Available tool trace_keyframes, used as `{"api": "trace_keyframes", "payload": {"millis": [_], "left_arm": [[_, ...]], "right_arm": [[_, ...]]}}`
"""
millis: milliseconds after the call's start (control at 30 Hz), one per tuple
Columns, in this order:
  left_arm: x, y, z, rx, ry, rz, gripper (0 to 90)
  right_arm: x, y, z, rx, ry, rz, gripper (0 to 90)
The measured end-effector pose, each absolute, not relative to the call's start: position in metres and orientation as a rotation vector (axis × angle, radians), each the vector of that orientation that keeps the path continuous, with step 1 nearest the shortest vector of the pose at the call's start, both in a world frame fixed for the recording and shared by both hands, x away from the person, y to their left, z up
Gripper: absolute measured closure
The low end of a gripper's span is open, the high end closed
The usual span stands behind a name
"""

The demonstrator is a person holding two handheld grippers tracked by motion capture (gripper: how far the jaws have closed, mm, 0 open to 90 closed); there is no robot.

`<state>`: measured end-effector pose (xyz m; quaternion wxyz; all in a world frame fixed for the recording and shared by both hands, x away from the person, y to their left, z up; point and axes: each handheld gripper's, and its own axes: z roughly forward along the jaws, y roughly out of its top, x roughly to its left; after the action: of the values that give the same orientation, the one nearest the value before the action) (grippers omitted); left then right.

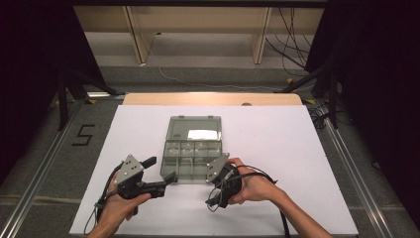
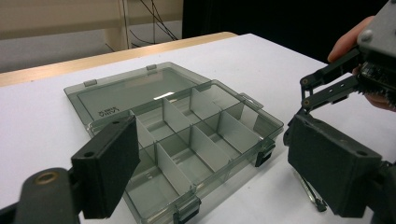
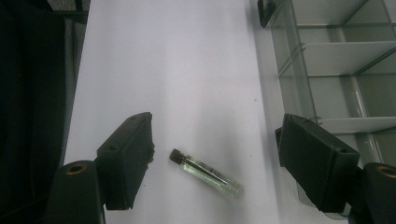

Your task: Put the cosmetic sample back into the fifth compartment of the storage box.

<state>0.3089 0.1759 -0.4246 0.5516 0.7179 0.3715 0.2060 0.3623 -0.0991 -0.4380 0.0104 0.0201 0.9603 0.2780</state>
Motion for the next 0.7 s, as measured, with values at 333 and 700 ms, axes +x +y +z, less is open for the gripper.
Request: {"api": "trace_keyframes", "payload": {"millis": [333, 700], "left_arm": [[0.309, 0.174, -0.425, 1.705, 0.874, 0.483, 16.3], [0.311, 0.176, -0.424, 1.693, 0.873, 0.502, 16.4]], "right_arm": [[0.362, -0.096, -0.452, -0.030, 3.044, 0.726, 33.1], [0.362, -0.093, -0.465, -0.092, 3.078, 0.654, 47.3]]}}
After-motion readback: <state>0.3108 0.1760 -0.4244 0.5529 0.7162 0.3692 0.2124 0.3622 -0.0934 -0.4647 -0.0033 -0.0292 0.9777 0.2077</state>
